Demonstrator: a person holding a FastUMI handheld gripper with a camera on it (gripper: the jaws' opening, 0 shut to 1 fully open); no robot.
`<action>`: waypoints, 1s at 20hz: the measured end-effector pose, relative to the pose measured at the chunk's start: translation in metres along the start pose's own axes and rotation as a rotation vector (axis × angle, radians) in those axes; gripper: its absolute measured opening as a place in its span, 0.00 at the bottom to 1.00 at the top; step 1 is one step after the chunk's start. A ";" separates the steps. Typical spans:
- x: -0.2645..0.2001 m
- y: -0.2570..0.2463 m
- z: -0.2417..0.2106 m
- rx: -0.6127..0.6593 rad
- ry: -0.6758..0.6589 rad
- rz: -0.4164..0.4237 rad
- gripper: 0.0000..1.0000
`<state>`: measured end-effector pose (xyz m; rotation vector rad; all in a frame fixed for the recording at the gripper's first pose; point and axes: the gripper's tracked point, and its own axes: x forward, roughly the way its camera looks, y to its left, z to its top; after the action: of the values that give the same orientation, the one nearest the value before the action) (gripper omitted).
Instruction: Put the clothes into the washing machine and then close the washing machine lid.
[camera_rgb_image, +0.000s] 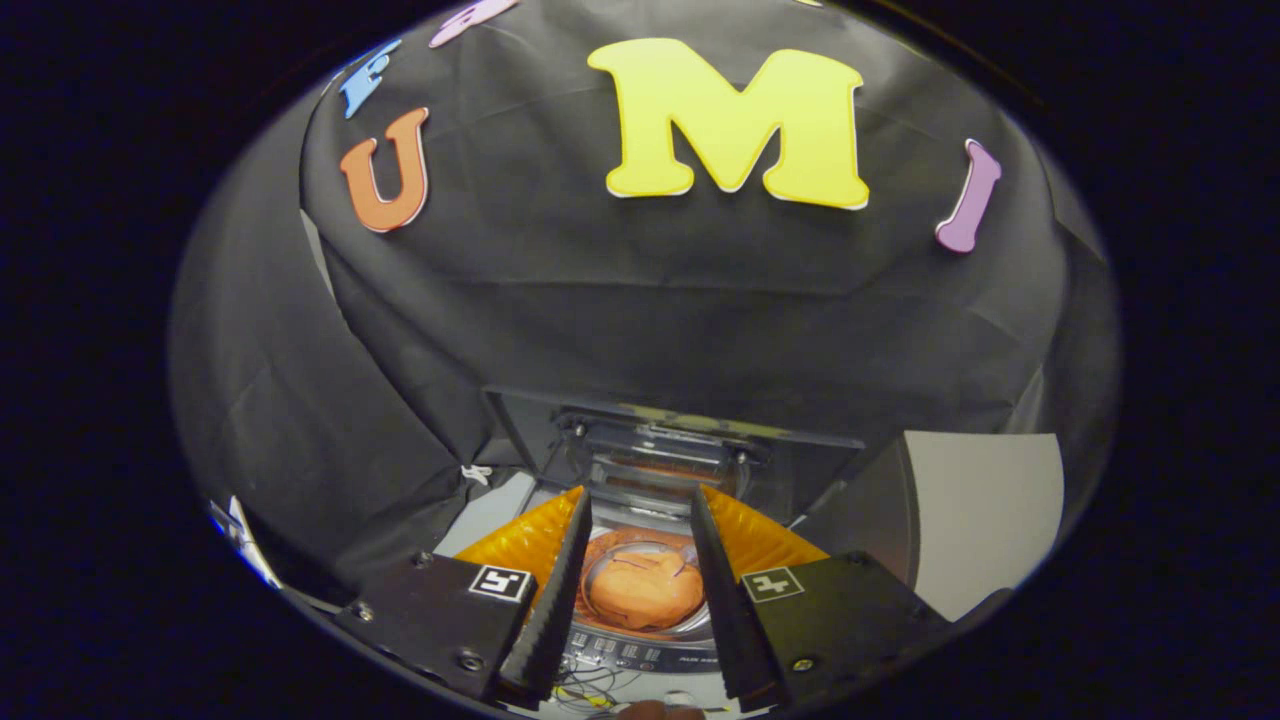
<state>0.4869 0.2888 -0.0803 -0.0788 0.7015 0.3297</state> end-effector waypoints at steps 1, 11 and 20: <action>0.000 -0.001 0.005 -0.002 -0.002 0.002 0.63; 0.058 -0.004 0.047 0.073 -0.010 0.015 0.63; 0.120 -0.007 0.063 0.122 0.012 0.013 0.63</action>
<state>0.6140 0.3260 -0.1093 0.0394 0.7326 0.2990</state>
